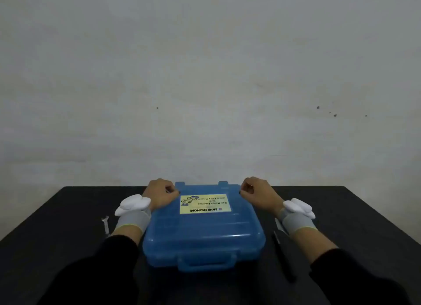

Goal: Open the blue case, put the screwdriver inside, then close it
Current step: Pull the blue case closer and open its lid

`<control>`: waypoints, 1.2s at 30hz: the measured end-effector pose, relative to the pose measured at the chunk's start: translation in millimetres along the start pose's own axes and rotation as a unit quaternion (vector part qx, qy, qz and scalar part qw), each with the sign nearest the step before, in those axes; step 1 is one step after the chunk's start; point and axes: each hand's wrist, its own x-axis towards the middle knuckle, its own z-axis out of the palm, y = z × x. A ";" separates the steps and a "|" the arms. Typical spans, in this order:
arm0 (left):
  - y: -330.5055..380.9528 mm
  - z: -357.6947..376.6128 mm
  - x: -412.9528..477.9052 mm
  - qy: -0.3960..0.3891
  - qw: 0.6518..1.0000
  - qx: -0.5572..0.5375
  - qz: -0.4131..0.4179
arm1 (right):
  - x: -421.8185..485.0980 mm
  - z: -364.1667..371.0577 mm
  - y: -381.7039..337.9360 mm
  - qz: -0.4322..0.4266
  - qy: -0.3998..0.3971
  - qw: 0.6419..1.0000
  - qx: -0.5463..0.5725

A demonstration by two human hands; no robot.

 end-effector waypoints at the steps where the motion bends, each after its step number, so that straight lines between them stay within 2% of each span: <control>1: -4.1 3.8 -2.0 0.003 1.000 0.003 0.001 | -2.7 4.0 3.7 0.003 -0.002 1.000 -0.003; 9: -23.6 21.5 -33.2 0.068 0.996 0.022 0.043 | -33.6 33.5 24.2 -0.024 0.044 0.999 -0.008; 15: -36.2 30.6 -74.3 0.110 0.994 -0.024 0.001 | -61.5 51.4 27.7 0.028 0.091 0.994 0.051; 22: -44.0 36.0 -109.9 0.085 0.993 -0.055 -0.058 | -85.4 62.4 24.3 0.084 0.068 0.987 0.121; 28: -44.5 42.1 -124.3 0.077 0.992 -0.071 -0.069 | -100.5 70.6 22.8 0.109 0.067 0.977 0.170; 36: -45.0 47.6 -133.9 0.075 0.992 -0.094 -0.025 | -118.5 67.6 32.5 0.063 0.037 0.986 0.152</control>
